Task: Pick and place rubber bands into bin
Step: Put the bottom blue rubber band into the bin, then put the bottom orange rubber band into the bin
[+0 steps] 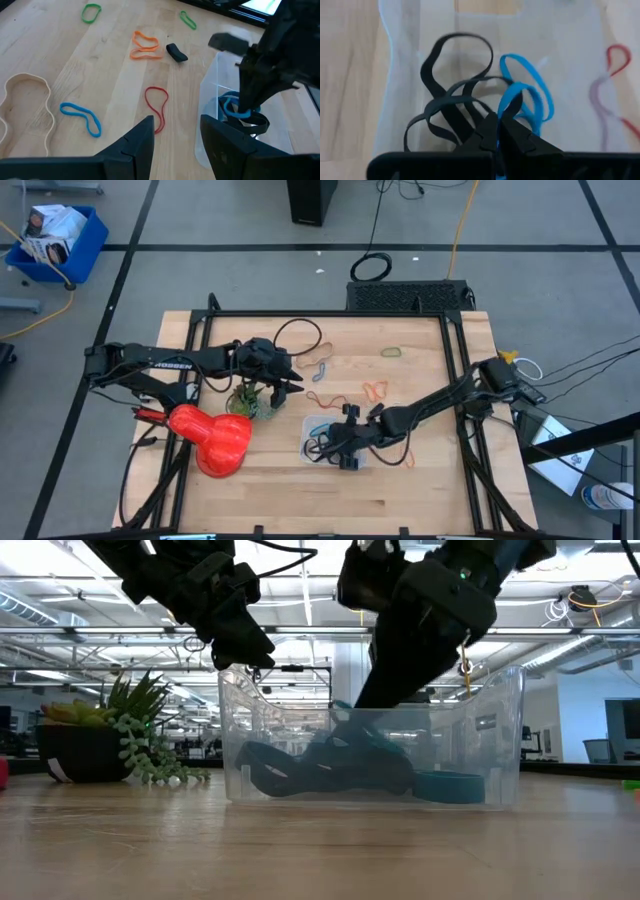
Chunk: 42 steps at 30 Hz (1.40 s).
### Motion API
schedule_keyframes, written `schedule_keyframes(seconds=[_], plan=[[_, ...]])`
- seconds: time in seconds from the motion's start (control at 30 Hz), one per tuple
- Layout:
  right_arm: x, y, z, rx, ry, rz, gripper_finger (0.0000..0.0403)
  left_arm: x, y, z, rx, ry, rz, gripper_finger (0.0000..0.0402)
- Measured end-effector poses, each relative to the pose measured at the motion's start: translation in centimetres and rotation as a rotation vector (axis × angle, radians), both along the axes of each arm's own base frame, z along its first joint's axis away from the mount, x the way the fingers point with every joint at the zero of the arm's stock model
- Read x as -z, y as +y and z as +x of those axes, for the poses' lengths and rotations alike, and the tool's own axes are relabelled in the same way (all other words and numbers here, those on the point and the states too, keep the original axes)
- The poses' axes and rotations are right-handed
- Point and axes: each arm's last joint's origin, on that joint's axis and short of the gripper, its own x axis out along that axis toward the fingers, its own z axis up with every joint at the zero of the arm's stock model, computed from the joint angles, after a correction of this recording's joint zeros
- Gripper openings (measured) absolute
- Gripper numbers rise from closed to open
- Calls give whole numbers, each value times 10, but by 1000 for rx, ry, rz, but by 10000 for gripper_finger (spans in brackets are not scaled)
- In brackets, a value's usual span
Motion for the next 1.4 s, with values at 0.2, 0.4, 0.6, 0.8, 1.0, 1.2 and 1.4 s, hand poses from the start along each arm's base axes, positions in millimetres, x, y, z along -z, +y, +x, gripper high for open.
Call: schedule_keyframes(seconds=[0.2,0.4,0.6,0.8,1.0,1.2,1.4], plan=[[0,1,0,-5,3,27,10,0,0,0,2,0,2,168],[-2,1,1,6,-12,39,25,0,0,0,1,0,2,168],[-2,1,1,14,-12,46,36,0,0,0,1,0,2,168],[-2,1,1,49,-14,73,83,0,0,0,1,0,2,168],[-17,1,-5,9,-18,135,134,0,0,0,1,0,2,168],[-71,-10,-39,109,-27,233,154,0,0,0,1,0,2,168],[-108,-15,-92,338,81,373,152,0,0,0,1,0,2,168]])
